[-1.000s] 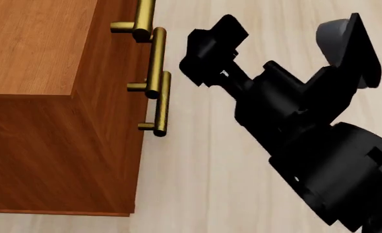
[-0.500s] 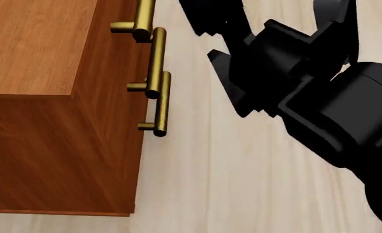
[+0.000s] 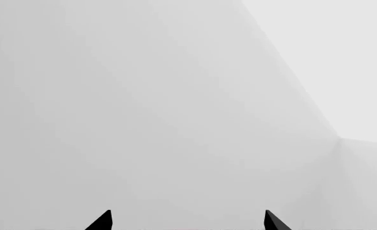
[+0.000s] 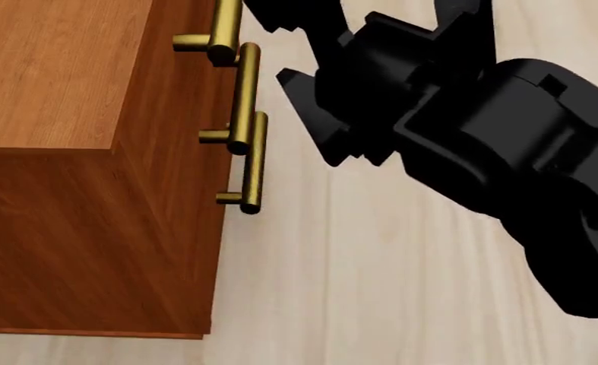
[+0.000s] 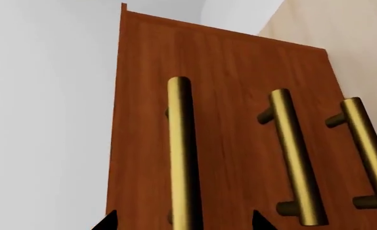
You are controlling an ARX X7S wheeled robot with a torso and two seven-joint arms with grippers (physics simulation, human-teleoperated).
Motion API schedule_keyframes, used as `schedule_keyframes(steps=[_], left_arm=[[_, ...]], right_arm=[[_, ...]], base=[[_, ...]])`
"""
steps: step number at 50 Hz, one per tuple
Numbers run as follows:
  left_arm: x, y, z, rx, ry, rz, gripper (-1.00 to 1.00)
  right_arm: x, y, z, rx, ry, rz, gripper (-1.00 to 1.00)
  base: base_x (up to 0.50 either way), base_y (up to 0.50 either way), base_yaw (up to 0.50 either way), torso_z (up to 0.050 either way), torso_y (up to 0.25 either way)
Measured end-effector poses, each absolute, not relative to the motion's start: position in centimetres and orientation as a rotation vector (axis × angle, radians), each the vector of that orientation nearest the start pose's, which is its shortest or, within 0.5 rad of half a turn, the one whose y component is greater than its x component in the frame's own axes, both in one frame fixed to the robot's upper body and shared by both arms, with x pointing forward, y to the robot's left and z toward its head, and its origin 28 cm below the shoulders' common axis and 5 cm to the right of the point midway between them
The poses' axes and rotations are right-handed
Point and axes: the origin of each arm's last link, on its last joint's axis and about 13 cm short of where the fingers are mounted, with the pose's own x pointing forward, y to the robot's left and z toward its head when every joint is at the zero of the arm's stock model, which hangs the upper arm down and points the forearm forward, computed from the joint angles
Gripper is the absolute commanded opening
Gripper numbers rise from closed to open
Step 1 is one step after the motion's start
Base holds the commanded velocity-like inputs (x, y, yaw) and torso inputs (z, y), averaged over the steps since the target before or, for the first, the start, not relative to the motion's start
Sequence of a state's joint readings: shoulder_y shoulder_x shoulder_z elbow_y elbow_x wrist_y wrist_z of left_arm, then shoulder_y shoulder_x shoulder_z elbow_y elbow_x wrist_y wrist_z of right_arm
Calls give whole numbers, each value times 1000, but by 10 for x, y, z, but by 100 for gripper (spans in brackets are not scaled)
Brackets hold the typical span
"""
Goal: Close the bottom drawer of the cabinet and open the top drawer.
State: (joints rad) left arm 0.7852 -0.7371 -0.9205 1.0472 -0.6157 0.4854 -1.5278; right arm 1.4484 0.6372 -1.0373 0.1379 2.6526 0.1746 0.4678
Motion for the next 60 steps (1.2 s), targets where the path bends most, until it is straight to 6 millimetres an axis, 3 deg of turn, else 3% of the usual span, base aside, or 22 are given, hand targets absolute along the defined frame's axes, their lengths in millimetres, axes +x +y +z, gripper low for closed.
schedule_keyframes(steps=[60], left_arm=[[63, 307, 255, -356, -1099, 1065, 100]], right_arm=[[341, -71, 321, 1099, 589, 681, 100]], base=[[0, 0, 0, 0, 0]])
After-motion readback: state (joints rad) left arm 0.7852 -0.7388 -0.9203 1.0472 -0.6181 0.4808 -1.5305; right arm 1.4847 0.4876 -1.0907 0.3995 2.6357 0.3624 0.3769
